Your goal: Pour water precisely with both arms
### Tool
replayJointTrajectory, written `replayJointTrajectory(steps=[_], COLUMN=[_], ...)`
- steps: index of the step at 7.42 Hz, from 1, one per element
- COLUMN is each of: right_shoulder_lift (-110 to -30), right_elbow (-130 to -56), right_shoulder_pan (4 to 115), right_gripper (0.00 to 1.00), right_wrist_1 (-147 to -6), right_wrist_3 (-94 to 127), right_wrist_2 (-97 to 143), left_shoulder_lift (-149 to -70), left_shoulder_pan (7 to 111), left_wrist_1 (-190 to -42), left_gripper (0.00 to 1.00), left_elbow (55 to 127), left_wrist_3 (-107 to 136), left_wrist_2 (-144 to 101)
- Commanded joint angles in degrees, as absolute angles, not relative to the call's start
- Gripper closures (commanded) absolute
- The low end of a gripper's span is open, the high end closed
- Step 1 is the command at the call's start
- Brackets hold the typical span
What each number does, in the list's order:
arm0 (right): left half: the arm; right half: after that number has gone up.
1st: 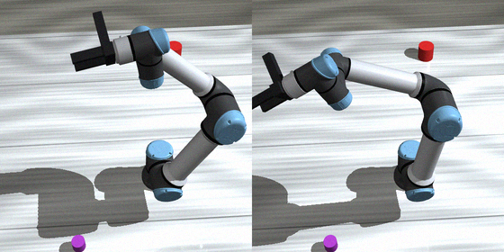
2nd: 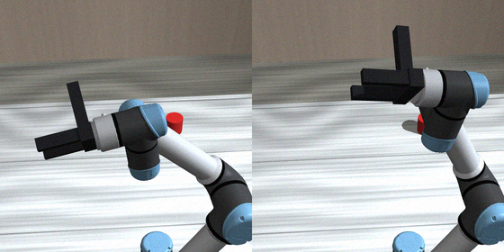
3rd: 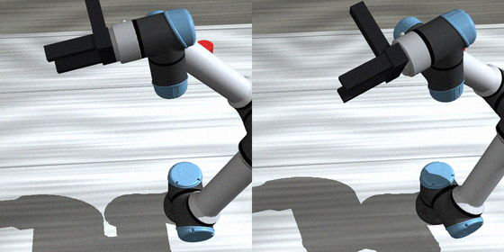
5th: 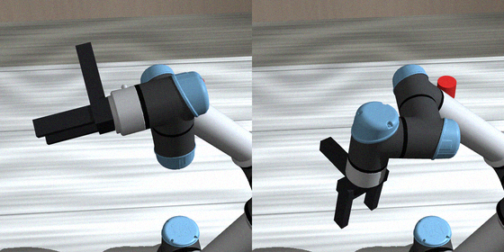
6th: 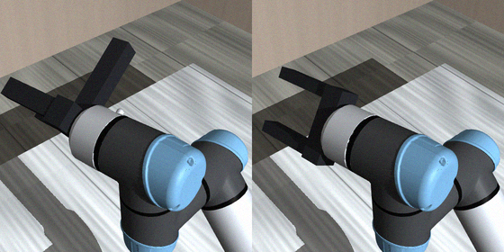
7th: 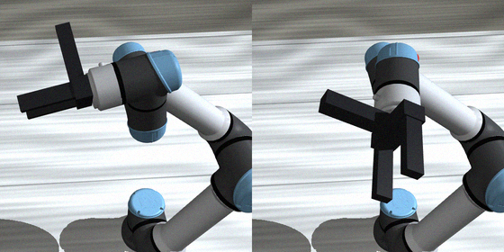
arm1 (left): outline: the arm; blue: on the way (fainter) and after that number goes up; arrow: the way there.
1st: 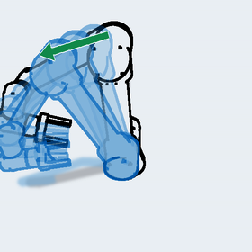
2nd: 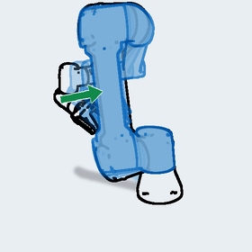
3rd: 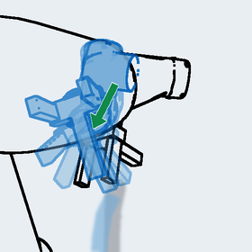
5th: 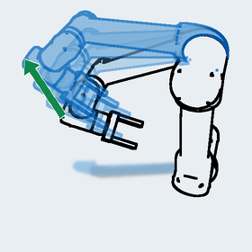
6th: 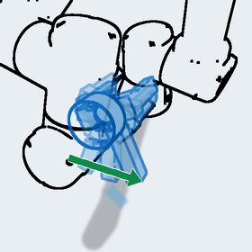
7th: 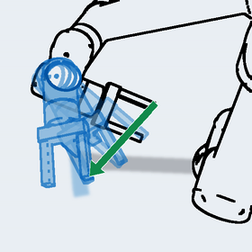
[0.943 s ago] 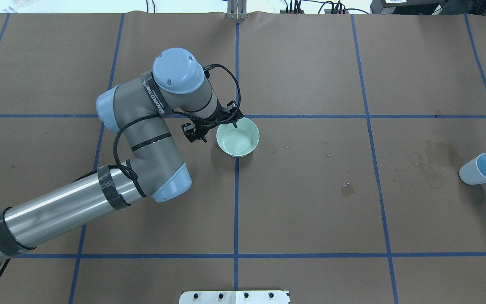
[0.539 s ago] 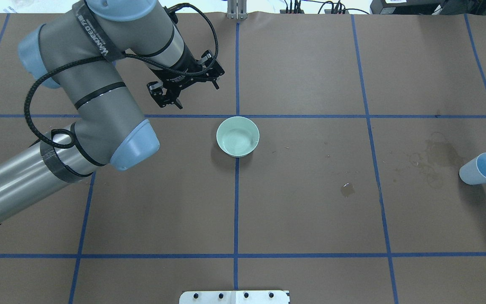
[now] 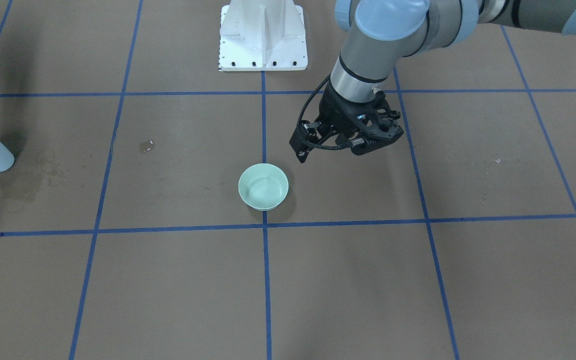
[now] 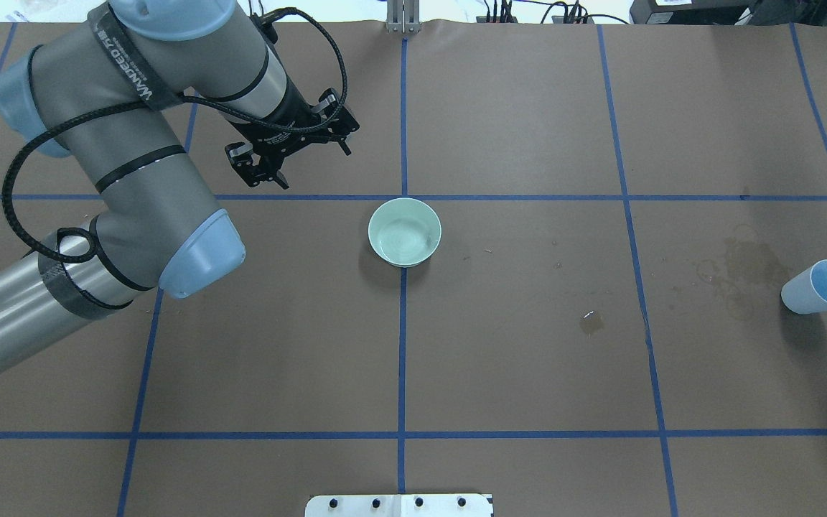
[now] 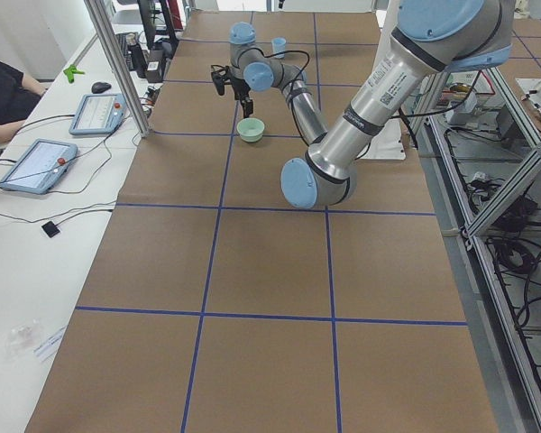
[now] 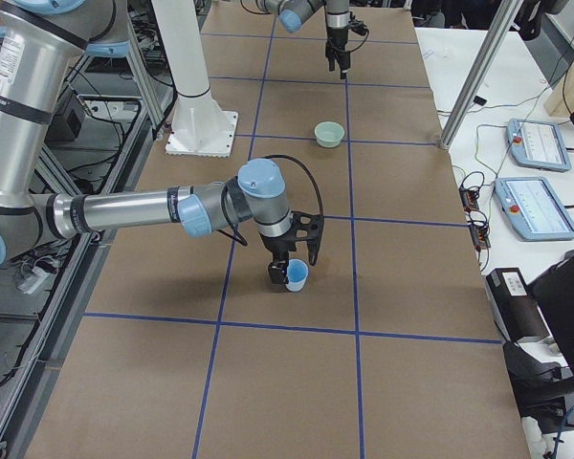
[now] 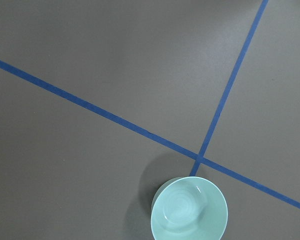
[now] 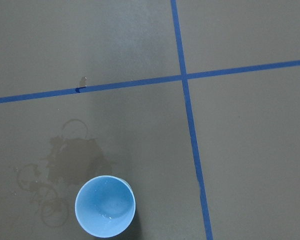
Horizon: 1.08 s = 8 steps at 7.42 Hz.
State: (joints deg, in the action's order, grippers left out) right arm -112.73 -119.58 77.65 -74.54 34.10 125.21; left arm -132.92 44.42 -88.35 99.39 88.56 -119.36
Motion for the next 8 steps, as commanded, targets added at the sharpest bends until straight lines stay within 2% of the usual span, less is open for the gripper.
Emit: replayJointTrajectory(steps=[1, 3, 8], right_shoulder_lift=[-115.1, -115.7, -124.7], right_elbow=[-122.7, -126.6, -126.3], right_shoulder_pan=[70.8, 68.0, 53.2], right_gripper=[0.00, 0.00, 0.00], right_wrist_1=[-73.0, -70.9, -53.4], right_wrist_3=[40.5, 51.1, 66.9], right_wrist_2=[119.4, 119.3, 103.0], left_shoulder_lift=[-131.6, -131.7, -131.6], left_shoulder_pan=[43.9, 43.7, 43.6], left_wrist_1=[-88.4, -88.3, -88.4], left_gripper=[0.00, 0.00, 0.00], left_elbow=[99.8, 99.8, 99.8], left_wrist_3=[88.6, 88.8, 88.7], left_wrist_2=[-117.4, -116.5, -116.5])
